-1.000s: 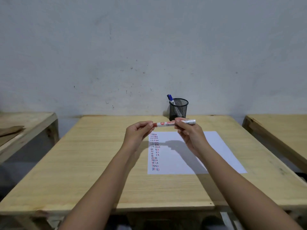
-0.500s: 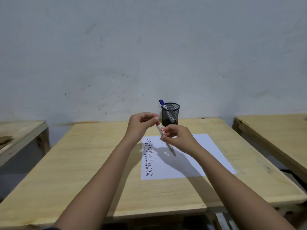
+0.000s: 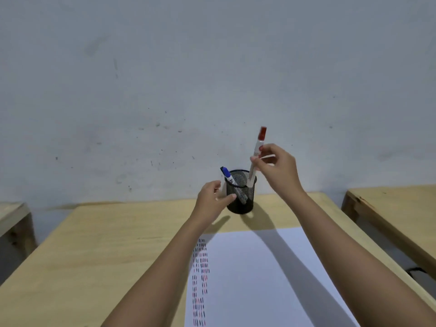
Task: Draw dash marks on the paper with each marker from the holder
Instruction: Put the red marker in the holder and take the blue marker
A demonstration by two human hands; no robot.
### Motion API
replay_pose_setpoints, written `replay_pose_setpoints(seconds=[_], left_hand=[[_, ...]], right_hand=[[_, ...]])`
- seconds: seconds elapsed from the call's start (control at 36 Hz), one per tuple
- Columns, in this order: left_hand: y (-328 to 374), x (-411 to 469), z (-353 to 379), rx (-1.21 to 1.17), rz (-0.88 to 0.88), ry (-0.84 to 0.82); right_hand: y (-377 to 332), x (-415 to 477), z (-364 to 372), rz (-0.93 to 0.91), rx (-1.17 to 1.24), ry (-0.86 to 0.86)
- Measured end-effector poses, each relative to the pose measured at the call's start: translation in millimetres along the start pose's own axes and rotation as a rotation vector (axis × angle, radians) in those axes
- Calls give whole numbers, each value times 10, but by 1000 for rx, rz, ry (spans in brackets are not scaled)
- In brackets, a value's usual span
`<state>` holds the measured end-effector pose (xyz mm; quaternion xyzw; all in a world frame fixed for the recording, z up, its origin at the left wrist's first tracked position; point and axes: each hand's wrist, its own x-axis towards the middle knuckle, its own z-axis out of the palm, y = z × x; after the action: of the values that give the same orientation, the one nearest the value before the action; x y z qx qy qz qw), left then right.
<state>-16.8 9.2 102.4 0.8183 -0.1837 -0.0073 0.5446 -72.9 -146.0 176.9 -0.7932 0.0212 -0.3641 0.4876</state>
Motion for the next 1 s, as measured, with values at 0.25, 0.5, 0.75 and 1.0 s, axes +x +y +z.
replay_pose_setpoints(seconds=[0.25,0.5,0.75,1.0], left_hand=[[-219,387,292,-181,2,-72],[-353,441,353,-336,-66,-101],[-416,451,375,-319,-20,-105],[-436,513,358,-289,5,-85]], right_hand=[[560,332,342,32,-191,-131],[737,386,486,40,-401,-393],[710,287,501,29,-289,-280],[708,149,607,-51,-241,-296]])
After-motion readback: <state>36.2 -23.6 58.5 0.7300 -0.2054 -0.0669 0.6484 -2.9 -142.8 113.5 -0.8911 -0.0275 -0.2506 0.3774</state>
